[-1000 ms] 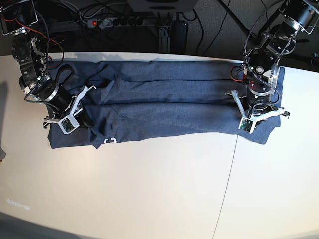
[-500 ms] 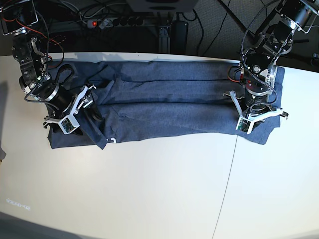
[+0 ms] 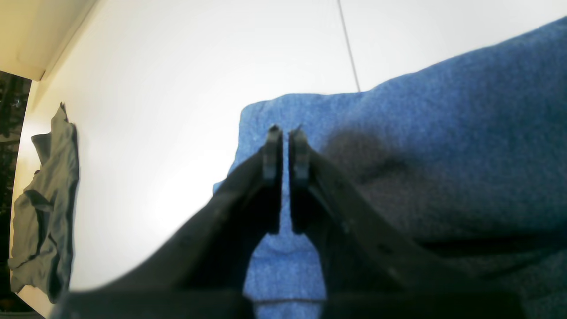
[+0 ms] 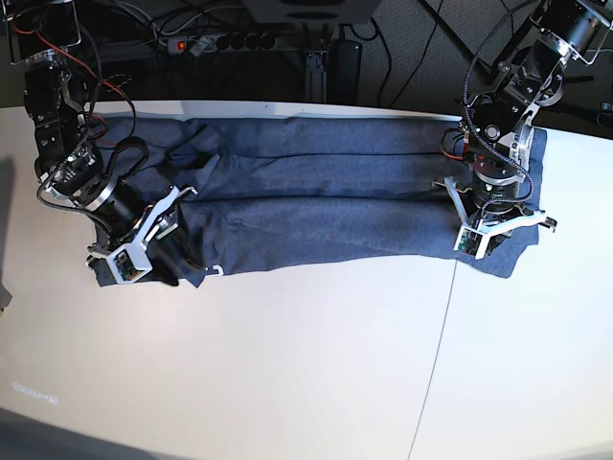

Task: Fold the T-shirt properly
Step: 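Drag the strip end with the left gripper toward the right gripper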

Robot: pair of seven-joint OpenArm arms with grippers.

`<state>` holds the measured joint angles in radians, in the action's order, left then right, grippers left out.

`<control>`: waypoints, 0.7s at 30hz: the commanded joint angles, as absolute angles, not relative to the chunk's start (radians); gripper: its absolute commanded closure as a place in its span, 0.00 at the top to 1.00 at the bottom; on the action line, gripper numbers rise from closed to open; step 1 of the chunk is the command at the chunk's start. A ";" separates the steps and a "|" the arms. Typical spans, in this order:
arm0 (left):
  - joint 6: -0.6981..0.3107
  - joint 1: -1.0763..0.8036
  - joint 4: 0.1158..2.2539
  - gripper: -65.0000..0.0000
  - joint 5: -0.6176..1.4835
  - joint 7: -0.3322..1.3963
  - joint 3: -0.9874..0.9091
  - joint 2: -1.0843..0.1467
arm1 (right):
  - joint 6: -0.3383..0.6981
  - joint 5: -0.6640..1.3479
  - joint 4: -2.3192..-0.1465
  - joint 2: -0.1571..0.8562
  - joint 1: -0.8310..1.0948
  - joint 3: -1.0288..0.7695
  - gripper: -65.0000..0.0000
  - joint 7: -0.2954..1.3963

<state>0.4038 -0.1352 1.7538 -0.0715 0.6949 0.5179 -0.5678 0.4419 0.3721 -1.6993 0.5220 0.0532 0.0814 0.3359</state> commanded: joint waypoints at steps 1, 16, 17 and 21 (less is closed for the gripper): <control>0.427 -0.122 1.767 0.05 -0.089 0.676 0.510 -0.579 | 0.509 0.382 -1.708 0.529 0.043 0.075 0.00 0.327; 0.434 -0.152 1.766 0.05 0.001 0.646 0.510 -0.561 | 0.501 0.207 -1.471 0.523 0.039 0.016 0.00 0.250; 0.434 -0.158 1.766 0.05 0.010 0.646 0.510 -0.554 | 0.502 0.210 -1.469 0.523 0.039 0.006 0.00 0.246; 0.433 -0.183 1.766 0.05 0.020 0.636 0.508 -0.526 | 0.502 0.254 -1.470 0.523 0.039 -0.007 0.00 0.247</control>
